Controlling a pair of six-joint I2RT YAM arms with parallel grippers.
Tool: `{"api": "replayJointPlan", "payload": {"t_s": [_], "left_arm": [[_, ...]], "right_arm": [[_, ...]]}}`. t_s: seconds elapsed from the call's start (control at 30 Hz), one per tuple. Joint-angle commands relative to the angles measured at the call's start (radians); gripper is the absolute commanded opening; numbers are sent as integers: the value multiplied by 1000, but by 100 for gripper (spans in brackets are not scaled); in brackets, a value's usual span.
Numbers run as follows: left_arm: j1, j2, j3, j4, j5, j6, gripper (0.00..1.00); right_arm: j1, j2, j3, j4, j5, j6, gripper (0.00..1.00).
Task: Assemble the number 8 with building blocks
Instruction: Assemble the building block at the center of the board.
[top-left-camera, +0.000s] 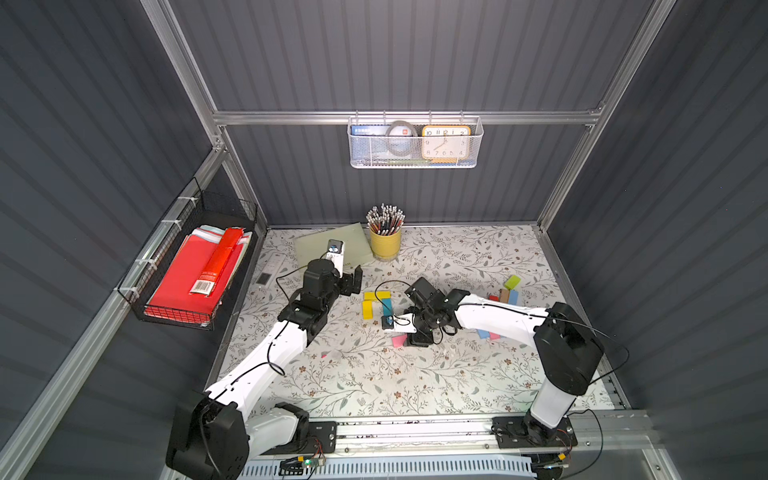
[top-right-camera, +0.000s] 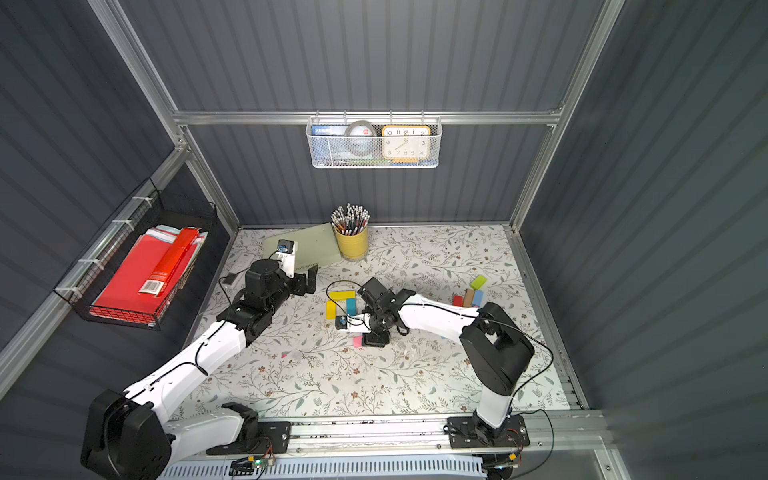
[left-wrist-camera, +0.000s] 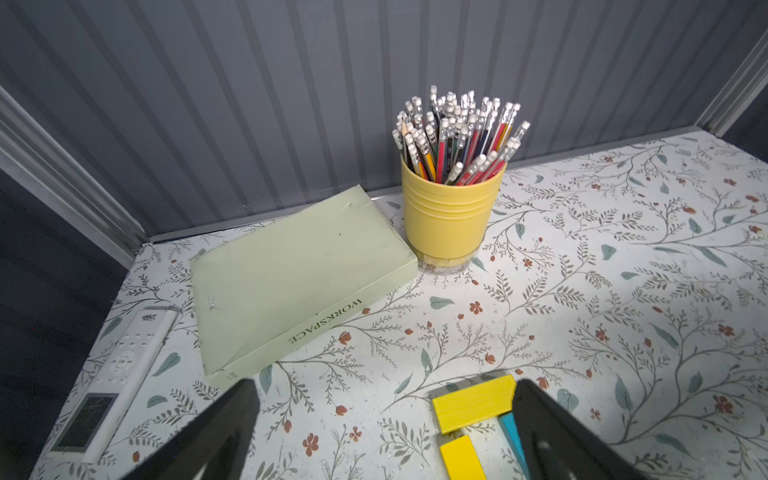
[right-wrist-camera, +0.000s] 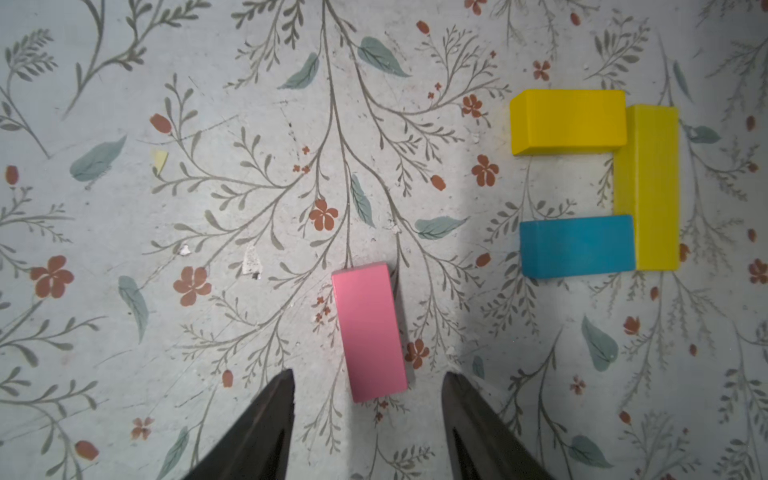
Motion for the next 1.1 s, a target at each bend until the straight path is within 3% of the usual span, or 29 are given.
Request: {"api": "replayJointPlan", "payload": {"t_s": [0.0,0.57,0.87,1.07], "left_arm": [[8,-13,-14,23,-28,-21,99],[8,4,-9,5,-20,-7,99],[8,7,-6,0,-23,-5,99],[8,-6,-13,5,-43,-6,99]], "right_arm": [[14,16,-19,16,23,-18,58],[41,117,-29,77,76,-15,57],[41,164,9,65,65,-20,28],[49,211,81,89,44,-19,25]]}}
